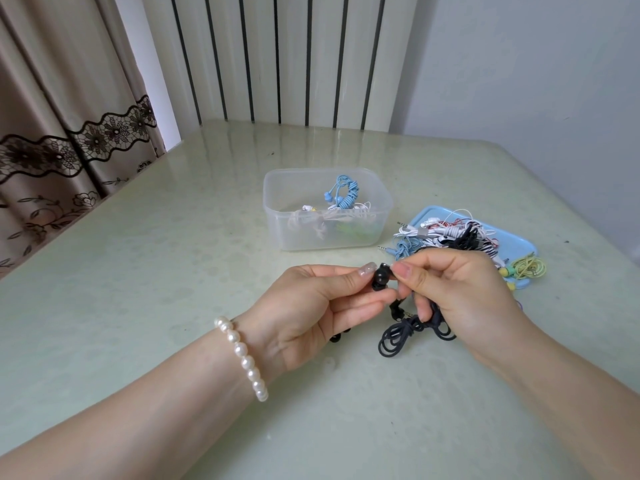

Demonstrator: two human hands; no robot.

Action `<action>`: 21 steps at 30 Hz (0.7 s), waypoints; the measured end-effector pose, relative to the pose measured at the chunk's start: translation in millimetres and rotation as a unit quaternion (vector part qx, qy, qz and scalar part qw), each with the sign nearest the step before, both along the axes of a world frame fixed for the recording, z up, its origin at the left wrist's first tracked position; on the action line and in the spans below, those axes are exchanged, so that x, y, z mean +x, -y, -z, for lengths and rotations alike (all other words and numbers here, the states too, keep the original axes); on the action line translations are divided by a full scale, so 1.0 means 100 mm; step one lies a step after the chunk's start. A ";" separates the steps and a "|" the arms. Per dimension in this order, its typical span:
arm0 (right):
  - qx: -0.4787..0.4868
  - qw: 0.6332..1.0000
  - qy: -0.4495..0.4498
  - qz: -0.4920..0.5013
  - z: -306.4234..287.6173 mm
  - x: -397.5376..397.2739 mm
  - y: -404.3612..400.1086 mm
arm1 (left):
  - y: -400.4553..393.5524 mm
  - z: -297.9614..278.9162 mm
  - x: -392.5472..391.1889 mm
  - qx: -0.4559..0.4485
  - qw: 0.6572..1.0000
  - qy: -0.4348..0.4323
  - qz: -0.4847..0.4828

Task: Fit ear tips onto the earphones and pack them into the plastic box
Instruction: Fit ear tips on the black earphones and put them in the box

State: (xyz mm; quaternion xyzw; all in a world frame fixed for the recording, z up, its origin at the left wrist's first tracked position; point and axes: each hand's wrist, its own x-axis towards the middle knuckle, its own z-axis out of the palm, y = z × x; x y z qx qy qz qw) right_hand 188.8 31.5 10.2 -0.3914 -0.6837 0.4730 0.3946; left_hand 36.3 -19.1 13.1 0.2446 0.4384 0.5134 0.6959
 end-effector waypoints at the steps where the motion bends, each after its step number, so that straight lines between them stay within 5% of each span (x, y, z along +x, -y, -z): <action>1: 0.001 1.000 0.001 0.000 0.00 0.00 0.00 | 0.00 0.00 0.00 -0.001 1.000 -0.001 0.000; 21: 0.023 1.000 -0.007 0.015 0.06 -0.04 0.02 | -0.05 0.06 -0.05 -0.050 0.998 0.037 0.005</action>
